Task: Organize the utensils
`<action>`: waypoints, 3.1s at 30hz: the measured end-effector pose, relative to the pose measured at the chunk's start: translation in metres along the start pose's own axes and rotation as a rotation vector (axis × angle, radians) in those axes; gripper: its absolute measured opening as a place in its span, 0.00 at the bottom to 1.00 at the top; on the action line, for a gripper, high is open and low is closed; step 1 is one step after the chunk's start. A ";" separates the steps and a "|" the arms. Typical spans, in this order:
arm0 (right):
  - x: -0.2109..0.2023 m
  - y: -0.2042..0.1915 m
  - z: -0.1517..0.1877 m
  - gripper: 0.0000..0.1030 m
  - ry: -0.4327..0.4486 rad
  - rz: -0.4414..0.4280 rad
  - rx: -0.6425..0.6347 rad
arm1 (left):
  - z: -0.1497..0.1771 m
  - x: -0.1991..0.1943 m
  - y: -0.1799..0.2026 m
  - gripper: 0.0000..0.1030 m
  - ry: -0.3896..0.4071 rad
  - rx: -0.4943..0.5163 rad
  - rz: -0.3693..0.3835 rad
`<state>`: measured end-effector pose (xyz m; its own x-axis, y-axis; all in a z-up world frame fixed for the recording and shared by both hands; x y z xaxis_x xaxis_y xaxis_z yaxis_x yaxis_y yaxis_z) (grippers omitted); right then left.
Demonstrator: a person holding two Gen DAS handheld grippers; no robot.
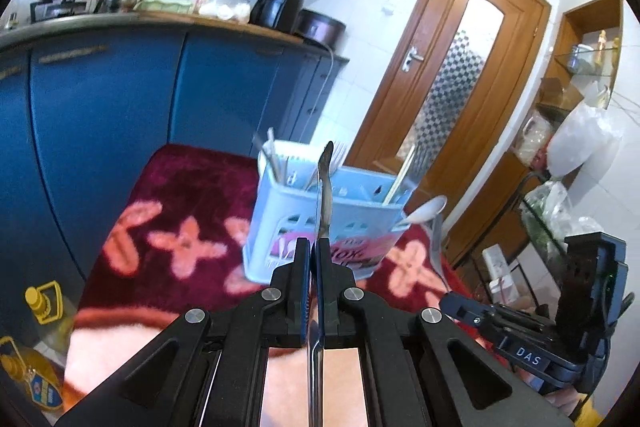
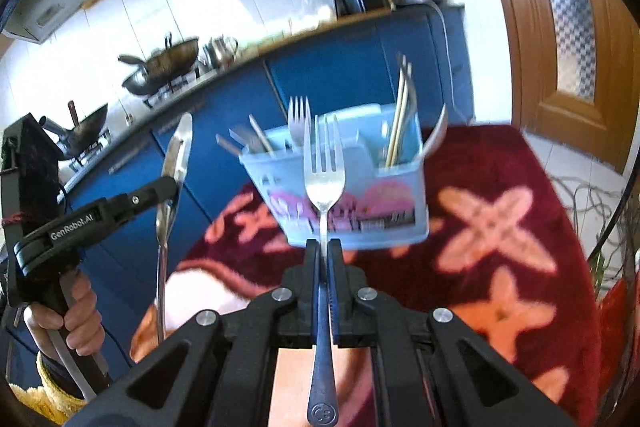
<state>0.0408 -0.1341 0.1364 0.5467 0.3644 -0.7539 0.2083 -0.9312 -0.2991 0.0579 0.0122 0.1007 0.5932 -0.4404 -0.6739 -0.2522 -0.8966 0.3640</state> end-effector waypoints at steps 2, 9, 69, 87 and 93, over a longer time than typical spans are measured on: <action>-0.006 -0.002 -0.008 0.05 0.031 0.009 -0.011 | -0.008 -0.004 0.005 0.02 0.018 0.007 0.002; -0.023 -0.004 -0.040 0.05 0.127 0.015 -0.027 | -0.041 -0.011 0.025 0.02 0.084 0.040 0.000; 0.011 0.022 -0.097 0.26 0.327 0.047 -0.073 | -0.111 0.060 0.038 0.10 0.227 0.086 -0.102; 0.011 -0.003 -0.023 0.26 0.098 0.071 -0.017 | -0.040 0.028 0.021 0.15 0.065 0.033 -0.179; 0.019 -0.004 0.005 0.35 0.080 0.082 -0.027 | -0.009 0.032 0.013 0.15 0.016 0.023 -0.195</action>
<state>0.0460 -0.1238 0.1203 0.6253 0.2861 -0.7260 0.1814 -0.9582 -0.2214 0.0804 -0.0129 0.0896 0.6447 -0.2578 -0.7196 -0.1488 -0.9657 0.2126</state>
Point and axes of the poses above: each gripper's, at about its wrist camera, not at the fingertips, and x roughly the way its jaws point, y to its right, z to its underside, the point moved 4 cm from there along x, roughly the way its jaws point, and after that the axes turned 15 degrees about -y, right-handed, at the moved point
